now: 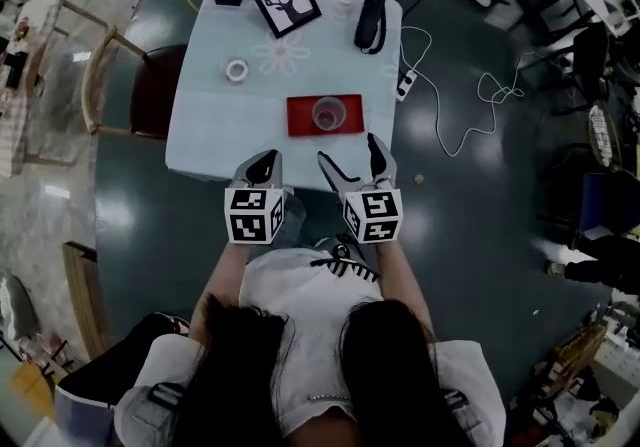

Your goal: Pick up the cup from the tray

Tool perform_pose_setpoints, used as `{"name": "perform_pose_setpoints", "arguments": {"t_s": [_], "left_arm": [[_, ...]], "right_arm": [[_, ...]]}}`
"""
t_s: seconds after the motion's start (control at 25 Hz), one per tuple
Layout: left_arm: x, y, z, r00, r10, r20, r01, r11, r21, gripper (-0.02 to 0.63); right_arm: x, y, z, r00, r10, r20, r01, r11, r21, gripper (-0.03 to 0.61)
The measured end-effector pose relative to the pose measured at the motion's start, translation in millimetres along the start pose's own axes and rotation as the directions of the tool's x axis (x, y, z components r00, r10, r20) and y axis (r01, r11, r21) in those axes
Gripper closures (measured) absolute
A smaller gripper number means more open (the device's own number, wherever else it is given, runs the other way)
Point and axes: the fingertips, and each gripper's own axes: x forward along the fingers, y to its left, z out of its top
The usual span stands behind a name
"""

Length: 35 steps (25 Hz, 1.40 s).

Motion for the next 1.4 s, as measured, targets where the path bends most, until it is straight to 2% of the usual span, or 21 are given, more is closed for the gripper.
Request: {"name": "perform_pose_setpoints", "arguments": {"t_s": [0.32, 0.52, 0.68, 0.84, 1.0, 1.24, 1.4], "left_arm": [[35.5, 21.1, 15.5, 0.997, -0.039, -0.059, 0.041, 0.999, 0.032, 0.614], [54.7, 35.1, 12.9, 0.993, -0.052, -0.109, 0.057, 0.998, 0.039, 0.614], [66.9, 47.7, 9.6, 0.989, -0.053, -0.140, 0.060, 0.997, 0.042, 0.614], [71.6, 51.8, 4.6, 0.985, -0.063, -0.161, 0.072, 0.996, 0.047, 0.614], [74.2, 59.2, -0.7, 0.980, -0.066, -0.186, 0.079, 0.995, 0.059, 0.614], [72.8, 70.5, -7.7, 0.974, -0.061, -0.217, 0.078, 0.994, 0.071, 0.614], [73.5, 72.1, -9.8, 0.972, -0.068, -0.224, 0.085, 0.994, 0.065, 0.614]], "right_arm": [[63.3, -7.4, -11.1, 0.997, -0.023, -0.068, 0.021, 0.999, -0.037, 0.081], [92.2, -17.7, -35.4, 0.990, -0.063, -0.123, 0.060, 0.998, -0.034, 0.080], [110.3, -24.0, -48.3, 0.985, -0.097, -0.140, 0.097, 0.995, -0.009, 0.080], [119.4, -26.8, -52.9, 0.982, -0.119, -0.145, 0.115, 0.993, -0.032, 0.080], [125.2, -32.0, -52.3, 0.979, -0.156, -0.132, 0.152, 0.988, -0.036, 0.116], [131.8, -25.2, -54.9, 0.976, -0.159, -0.151, 0.153, 0.987, -0.049, 0.159], [130.3, -24.7, -54.4, 0.966, -0.185, -0.179, 0.173, 0.982, -0.081, 0.163]]}}
